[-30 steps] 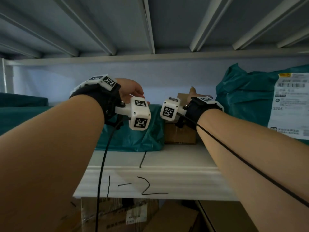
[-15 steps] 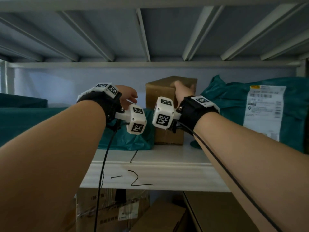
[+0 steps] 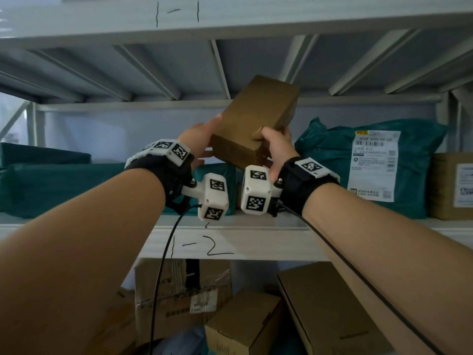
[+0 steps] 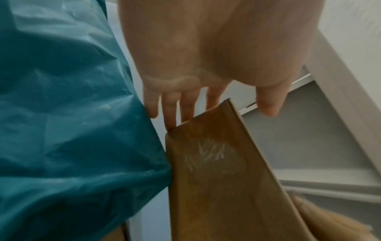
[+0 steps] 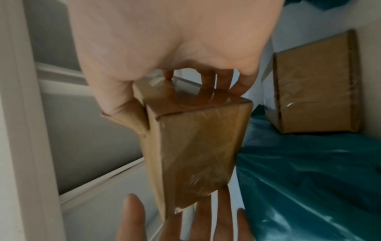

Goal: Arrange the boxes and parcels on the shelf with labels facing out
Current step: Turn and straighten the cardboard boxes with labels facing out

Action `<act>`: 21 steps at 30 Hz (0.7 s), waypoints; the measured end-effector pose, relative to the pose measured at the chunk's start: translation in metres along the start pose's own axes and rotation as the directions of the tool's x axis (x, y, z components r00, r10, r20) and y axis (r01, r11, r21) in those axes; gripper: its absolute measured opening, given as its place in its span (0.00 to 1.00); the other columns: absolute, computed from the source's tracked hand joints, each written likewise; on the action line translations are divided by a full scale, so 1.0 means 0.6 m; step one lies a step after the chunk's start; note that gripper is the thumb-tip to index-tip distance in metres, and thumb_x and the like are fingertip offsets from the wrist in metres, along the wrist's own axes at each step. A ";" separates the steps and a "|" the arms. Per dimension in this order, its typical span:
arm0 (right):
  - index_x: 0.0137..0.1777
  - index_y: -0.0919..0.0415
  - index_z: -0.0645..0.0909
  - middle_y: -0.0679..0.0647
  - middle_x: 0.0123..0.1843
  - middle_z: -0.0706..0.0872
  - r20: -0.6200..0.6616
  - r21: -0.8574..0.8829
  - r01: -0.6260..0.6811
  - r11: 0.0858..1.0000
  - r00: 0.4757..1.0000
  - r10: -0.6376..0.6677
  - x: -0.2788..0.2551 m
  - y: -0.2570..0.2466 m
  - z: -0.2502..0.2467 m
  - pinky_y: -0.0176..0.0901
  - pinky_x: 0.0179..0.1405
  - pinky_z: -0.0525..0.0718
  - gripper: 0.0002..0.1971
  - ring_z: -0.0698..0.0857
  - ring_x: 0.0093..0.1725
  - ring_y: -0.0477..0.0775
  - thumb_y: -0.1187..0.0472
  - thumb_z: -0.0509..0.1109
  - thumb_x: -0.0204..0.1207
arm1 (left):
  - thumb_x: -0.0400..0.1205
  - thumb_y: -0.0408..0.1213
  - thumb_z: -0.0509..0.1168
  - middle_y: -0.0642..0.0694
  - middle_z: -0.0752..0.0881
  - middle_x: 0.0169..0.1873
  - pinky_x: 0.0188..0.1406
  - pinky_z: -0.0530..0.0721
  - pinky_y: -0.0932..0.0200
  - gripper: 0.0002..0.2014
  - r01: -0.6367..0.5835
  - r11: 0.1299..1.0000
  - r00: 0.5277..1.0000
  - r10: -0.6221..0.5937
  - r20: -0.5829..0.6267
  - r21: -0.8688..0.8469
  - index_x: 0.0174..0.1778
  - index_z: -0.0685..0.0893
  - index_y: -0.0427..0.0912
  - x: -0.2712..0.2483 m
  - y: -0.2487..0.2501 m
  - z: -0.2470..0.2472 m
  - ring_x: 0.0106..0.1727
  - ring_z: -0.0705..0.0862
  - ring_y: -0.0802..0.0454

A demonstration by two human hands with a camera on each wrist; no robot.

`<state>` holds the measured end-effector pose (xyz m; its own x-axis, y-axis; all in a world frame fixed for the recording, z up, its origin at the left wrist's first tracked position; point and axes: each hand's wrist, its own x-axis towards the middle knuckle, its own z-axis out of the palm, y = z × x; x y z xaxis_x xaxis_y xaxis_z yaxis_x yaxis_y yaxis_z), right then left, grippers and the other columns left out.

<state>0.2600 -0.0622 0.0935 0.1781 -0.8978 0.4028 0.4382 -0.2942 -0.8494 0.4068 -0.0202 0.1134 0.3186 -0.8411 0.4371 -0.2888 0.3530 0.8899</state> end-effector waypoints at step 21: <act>0.78 0.43 0.66 0.50 0.61 0.85 0.163 -0.299 0.053 0.953 0.987 -0.004 -0.114 -0.033 -0.035 0.55 0.53 0.87 0.29 0.86 0.55 0.54 0.38 0.62 0.77 | 0.62 0.69 0.70 0.43 0.85 0.62 0.64 0.81 0.39 0.46 0.140 0.989 0.911 -0.106 0.398 -0.058 0.73 0.74 0.45 -0.108 -0.004 0.023 0.62 0.84 0.42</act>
<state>0.2203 -0.0018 0.0757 0.3171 -0.8312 0.4566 0.1639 -0.4262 -0.8897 0.3745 0.0277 0.0814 -0.0381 -0.9668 0.2525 -0.1888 0.2551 0.9483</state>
